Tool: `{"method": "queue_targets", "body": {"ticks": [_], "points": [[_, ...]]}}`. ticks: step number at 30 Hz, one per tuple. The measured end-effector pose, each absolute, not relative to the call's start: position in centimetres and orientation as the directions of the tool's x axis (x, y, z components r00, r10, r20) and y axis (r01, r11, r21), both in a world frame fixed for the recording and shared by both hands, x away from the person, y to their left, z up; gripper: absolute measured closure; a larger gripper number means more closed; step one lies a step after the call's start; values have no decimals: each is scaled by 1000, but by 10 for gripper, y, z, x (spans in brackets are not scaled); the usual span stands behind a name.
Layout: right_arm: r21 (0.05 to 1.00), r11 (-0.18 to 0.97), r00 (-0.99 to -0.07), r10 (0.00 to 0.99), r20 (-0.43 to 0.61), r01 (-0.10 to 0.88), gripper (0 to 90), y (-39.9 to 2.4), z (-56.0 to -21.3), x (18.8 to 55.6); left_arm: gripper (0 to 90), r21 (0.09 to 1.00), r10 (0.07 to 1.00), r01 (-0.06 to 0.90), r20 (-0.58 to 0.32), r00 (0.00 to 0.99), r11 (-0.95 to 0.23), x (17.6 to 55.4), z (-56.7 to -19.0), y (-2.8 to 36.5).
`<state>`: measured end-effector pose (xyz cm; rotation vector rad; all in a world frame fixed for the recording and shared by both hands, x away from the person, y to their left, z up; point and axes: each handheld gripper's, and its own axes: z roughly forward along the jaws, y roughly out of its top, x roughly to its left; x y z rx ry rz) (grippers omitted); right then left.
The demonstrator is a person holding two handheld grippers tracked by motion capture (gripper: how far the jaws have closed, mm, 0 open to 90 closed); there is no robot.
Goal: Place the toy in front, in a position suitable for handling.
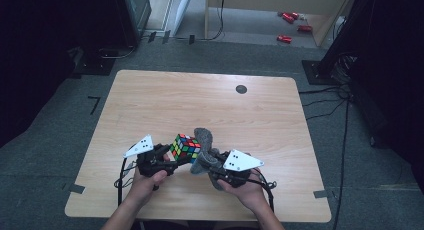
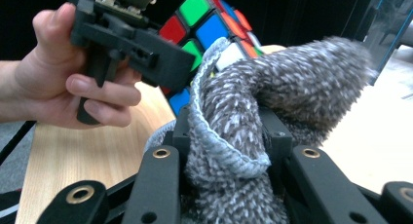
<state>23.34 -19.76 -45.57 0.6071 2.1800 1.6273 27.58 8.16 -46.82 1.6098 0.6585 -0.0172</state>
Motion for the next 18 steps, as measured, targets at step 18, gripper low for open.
{"method": "queue_targets", "body": {"ticks": [18], "points": [[956,268,-867,497,-27,123,696,-191,-456,229,346,889,382,455,-437,814,48,278,-468,86]]}}
